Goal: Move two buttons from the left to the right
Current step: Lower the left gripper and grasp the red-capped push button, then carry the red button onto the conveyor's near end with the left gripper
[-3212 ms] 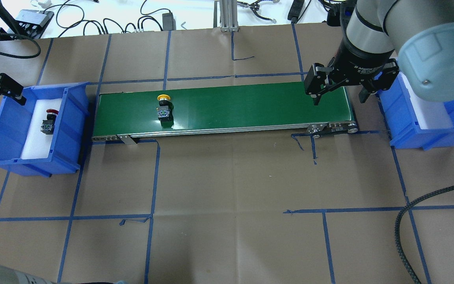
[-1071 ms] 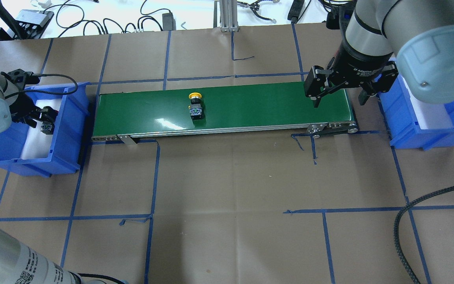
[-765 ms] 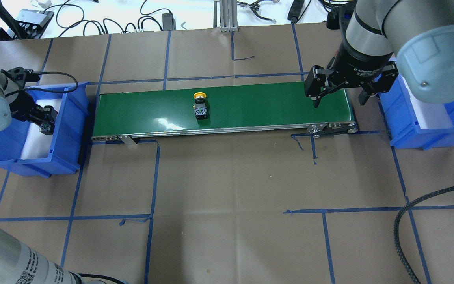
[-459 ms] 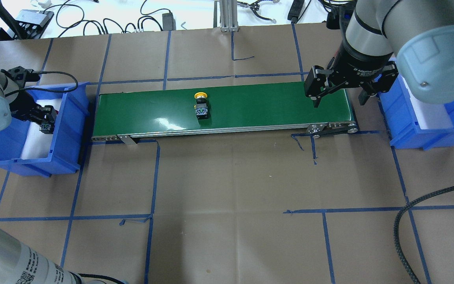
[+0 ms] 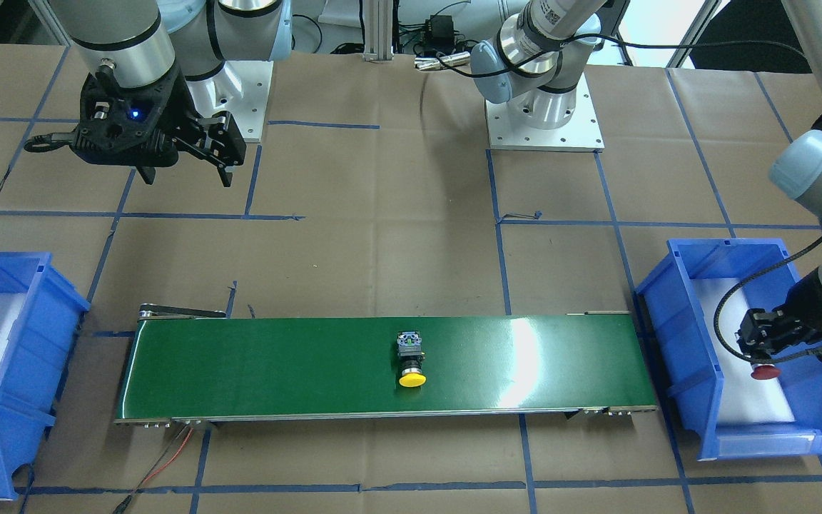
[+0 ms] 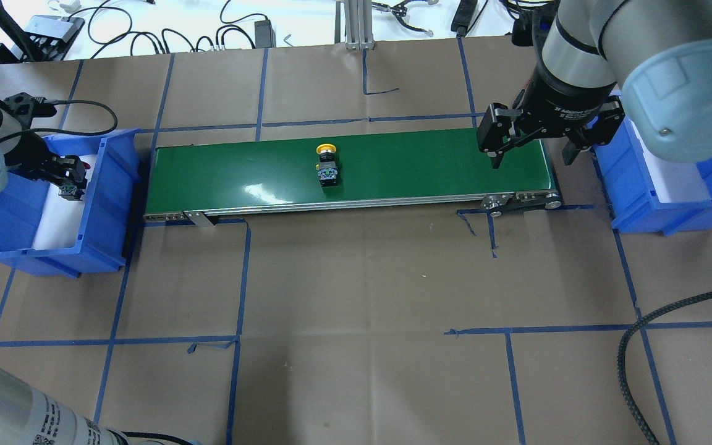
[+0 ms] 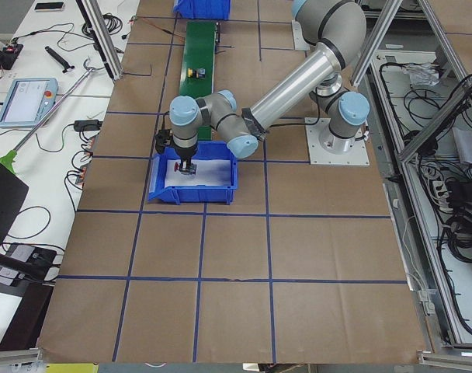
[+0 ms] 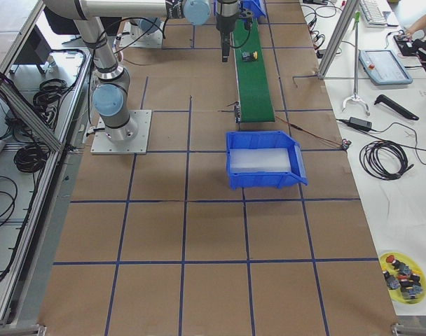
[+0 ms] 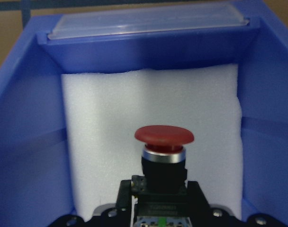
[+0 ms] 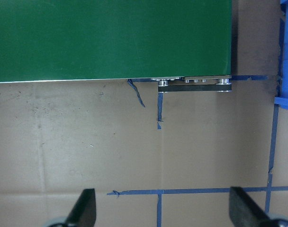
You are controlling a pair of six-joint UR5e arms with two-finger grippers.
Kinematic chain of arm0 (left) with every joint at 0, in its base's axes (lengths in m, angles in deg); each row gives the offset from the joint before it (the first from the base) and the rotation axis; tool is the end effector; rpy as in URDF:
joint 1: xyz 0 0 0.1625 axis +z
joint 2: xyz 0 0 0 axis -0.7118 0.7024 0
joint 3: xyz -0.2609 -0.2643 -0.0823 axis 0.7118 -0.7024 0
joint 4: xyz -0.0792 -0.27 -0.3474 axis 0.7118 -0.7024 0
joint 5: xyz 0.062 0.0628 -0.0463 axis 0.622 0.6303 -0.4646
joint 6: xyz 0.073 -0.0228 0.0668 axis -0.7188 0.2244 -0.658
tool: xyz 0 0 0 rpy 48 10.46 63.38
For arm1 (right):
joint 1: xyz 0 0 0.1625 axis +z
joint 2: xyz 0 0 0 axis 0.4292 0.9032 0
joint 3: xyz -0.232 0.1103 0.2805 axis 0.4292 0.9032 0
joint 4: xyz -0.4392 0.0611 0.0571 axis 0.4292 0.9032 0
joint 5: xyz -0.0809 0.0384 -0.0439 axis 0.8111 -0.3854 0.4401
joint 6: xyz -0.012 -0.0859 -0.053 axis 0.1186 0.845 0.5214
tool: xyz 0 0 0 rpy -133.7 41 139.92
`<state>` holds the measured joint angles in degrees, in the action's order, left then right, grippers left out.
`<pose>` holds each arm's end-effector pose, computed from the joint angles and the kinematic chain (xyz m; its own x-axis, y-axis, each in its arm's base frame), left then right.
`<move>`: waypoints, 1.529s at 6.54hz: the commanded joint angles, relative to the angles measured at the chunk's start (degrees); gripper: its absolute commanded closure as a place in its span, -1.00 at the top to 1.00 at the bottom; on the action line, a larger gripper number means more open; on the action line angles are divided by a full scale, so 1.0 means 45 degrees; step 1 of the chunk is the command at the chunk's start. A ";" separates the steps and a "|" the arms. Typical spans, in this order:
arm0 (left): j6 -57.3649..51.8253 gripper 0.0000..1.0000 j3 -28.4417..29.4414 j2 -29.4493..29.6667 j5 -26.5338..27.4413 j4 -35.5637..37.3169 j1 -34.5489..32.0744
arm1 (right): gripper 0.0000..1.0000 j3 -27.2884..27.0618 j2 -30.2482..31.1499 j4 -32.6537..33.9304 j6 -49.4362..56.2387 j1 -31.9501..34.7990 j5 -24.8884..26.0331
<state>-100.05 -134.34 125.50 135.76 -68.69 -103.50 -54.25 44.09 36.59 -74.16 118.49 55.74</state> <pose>0.2218 -0.6163 0.2353 -0.9991 0.0414 -0.0049 0.0417 0.9962 -0.0764 0.1586 -0.5082 0.4232 -0.9998 0.0052 0.0213 0.0051 1.0000 -0.0069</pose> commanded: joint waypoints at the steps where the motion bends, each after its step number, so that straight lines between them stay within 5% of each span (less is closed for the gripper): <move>1: 0.0039 -0.99 0.1391 -0.0579 0.0045 -0.2089 -0.0109 | 1.00 0.0007 0.0053 -0.0015 0.0006 0.0000 -0.0001; 6: 0.5205 -0.99 0.1574 -0.0644 0.0163 -0.2838 -0.4635 | 1.00 0.0007 -0.0006 0.0004 -0.0014 0.0000 -0.0001; 10: 0.5685 -0.99 -0.0298 -0.0212 0.0123 -0.0858 -0.5032 | 1.00 -0.0013 -0.0025 -0.0015 -0.0014 0.0000 -0.0001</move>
<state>-74.50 -133.22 124.26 136.28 -76.94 -126.08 -54.30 44.03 36.59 -74.22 118.49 55.73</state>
